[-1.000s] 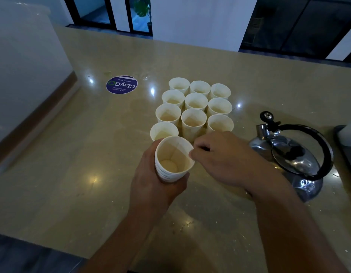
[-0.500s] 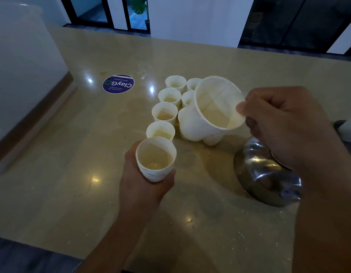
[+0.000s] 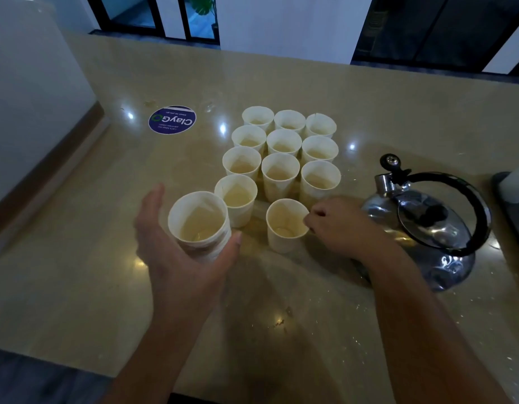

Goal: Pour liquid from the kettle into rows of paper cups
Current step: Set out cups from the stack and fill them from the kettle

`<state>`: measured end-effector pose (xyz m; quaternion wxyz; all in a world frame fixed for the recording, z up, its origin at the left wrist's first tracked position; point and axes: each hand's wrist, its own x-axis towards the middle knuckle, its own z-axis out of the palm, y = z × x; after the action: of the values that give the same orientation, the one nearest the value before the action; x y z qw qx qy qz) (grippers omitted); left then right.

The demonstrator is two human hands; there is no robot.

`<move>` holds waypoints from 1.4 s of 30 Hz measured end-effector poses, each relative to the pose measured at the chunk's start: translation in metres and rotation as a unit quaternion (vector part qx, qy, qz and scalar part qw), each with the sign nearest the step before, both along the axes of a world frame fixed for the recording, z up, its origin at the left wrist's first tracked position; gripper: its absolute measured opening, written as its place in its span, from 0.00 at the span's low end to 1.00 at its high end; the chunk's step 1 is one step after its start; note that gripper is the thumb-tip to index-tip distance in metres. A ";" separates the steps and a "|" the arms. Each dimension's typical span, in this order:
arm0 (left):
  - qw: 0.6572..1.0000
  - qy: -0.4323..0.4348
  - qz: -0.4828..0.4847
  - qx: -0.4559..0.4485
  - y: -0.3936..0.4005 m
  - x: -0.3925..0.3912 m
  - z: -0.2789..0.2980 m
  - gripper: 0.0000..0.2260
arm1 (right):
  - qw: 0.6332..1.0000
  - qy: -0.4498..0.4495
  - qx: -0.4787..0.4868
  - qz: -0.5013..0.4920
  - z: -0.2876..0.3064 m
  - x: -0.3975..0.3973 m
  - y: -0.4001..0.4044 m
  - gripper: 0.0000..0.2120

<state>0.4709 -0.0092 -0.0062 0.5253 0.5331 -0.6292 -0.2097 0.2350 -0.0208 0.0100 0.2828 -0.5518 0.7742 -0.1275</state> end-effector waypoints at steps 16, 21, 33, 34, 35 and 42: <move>0.954 0.008 -0.298 -0.034 -0.003 -0.139 0.065 0.17 | 0.866 0.071 -0.382 -0.313 0.052 -0.069 0.059 0.07; 0.925 -0.136 -0.351 0.043 -0.023 -0.187 0.056 0.23 | 0.902 0.036 -0.277 -0.330 0.031 -0.095 0.067 0.14; 0.882 -0.266 -0.381 0.077 -0.058 -0.221 0.064 0.15 | 0.878 -0.100 -0.332 -0.329 0.037 -0.089 0.075 0.08; 0.886 -0.259 -0.377 0.072 -0.060 -0.218 0.066 0.12 | 0.884 -0.095 -0.330 -0.317 0.042 -0.089 0.076 0.08; 0.892 -0.251 -0.370 0.069 -0.063 -0.214 0.069 0.10 | 0.888 -0.091 -0.332 -0.305 0.046 -0.089 0.076 0.08; 0.906 -0.186 -0.369 0.095 -0.070 -0.180 0.096 0.12 | 0.904 -0.096 -0.341 -0.238 0.077 -0.077 0.079 0.06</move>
<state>0.2906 -0.0794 0.0899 0.2307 0.3395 -0.8443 -0.3445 0.1580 0.0580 0.0872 0.1118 -0.3992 0.7605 -0.4998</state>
